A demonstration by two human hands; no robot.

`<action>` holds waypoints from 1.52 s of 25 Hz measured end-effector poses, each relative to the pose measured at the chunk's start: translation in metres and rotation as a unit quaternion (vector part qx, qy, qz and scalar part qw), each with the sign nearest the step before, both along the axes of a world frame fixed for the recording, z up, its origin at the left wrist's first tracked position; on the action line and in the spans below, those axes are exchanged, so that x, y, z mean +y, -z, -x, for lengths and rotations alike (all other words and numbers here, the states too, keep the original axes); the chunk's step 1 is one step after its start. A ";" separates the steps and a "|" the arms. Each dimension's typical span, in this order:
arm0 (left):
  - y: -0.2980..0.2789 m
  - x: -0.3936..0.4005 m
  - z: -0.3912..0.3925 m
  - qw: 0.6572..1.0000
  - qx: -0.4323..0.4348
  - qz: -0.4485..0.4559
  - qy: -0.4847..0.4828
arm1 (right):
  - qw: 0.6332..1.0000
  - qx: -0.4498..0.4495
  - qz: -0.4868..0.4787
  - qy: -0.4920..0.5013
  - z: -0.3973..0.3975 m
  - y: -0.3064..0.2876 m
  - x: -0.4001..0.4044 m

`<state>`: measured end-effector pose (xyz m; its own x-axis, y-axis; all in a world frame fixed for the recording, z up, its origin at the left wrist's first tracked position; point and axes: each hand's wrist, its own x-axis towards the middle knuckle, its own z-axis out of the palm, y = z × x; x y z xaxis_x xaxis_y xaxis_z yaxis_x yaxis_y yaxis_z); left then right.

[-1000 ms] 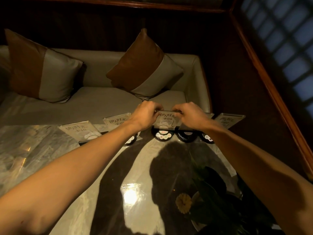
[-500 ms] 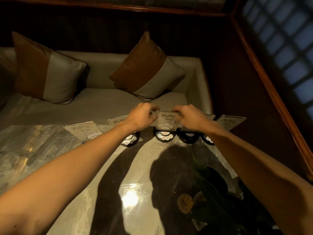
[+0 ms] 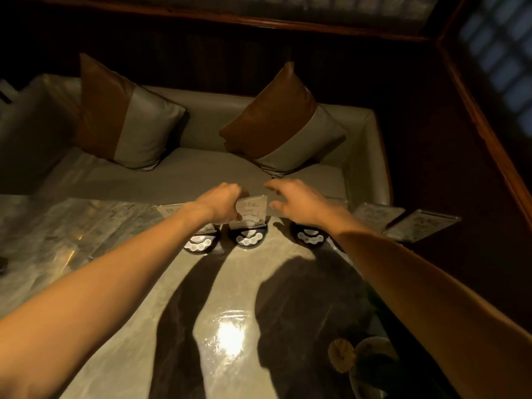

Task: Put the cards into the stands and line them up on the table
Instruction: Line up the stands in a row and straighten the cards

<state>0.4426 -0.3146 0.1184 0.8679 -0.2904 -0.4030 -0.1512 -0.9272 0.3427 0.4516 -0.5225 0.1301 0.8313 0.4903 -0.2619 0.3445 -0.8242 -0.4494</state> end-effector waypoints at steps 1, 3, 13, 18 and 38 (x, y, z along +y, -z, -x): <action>0.002 0.004 0.001 1.000 -0.012 -0.007 -0.001 | 1.000 0.001 0.001 -0.006 0.001 0.004 0.011; 0.007 0.008 0.002 0.999 -0.044 -0.015 -0.010 | 1.000 -0.008 0.002 -0.006 0.001 0.012 0.023; 0.007 -0.012 -0.004 0.992 -0.099 0.075 -0.033 | 1.000 -0.019 0.004 0.015 -0.013 0.007 -0.006; 0.007 -0.028 -0.009 0.990 -0.094 0.098 -0.024 | 0.999 -0.017 0.019 0.034 -0.014 0.008 -0.022; 0.006 -0.021 -0.019 0.993 -0.052 0.096 -0.045 | 0.998 0.009 0.012 0.061 -0.015 0.010 -0.032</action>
<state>0.4619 -0.3361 0.1129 0.9279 -0.2727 -0.2544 -0.1143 -0.8573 0.5020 0.4667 -0.5544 0.1201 0.8789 0.3796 -0.2888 0.2334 -0.8703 -0.4337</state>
